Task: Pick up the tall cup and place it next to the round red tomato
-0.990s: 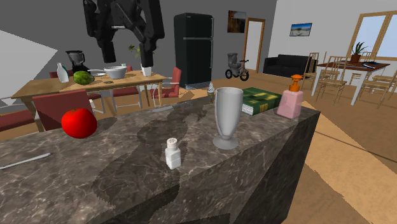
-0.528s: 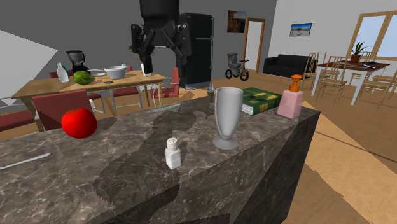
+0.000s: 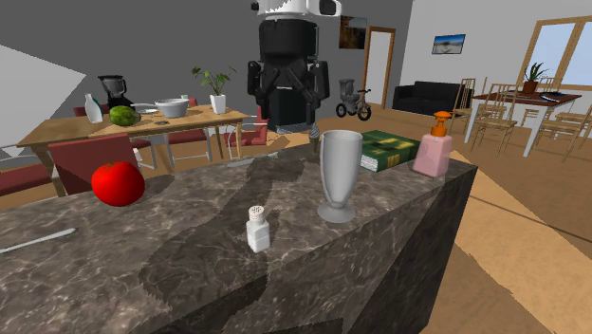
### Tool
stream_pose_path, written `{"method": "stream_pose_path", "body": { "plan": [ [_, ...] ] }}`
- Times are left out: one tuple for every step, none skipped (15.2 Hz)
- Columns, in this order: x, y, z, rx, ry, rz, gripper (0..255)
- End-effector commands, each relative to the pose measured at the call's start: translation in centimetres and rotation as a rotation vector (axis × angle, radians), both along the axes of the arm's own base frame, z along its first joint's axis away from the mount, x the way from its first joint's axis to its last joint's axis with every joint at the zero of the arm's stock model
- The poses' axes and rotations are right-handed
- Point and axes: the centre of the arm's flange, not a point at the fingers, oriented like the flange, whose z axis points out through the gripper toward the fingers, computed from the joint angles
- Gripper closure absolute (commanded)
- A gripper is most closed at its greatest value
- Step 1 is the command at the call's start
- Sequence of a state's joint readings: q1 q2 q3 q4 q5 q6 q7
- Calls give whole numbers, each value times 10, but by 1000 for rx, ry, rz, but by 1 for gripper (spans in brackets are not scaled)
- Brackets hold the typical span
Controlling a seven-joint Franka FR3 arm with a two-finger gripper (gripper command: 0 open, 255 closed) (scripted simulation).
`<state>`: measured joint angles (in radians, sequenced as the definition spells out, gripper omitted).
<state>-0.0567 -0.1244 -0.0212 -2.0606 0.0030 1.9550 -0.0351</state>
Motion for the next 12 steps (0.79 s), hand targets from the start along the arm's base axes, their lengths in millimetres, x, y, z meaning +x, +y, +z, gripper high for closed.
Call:
{"method": "stream_pose_path", "body": {
  "plan": [
    [26,-6,-9,-4,-2,2,0],
    [38,-9,-14,-5,-3,3,0],
    [50,-12,-18,-7,-4,4,0],
    [62,-15,-22,-8,-5,5,0],
    [74,-18,-26,-10,-6,6,0],
    [86,-21,-30,-12,-7,7,0],
    [98,-24,-34,-13,-8,7,0],
    [110,-27,-38,-15,-9,8,0],
    [122,-30,-42,-16,-10,9,0],
    [133,-33,-46,-18,-11,10,0],
    [133,-33,-51,-18,-11,10,0],
    [134,-33,-57,-18,-11,10,0]
  ]
}}
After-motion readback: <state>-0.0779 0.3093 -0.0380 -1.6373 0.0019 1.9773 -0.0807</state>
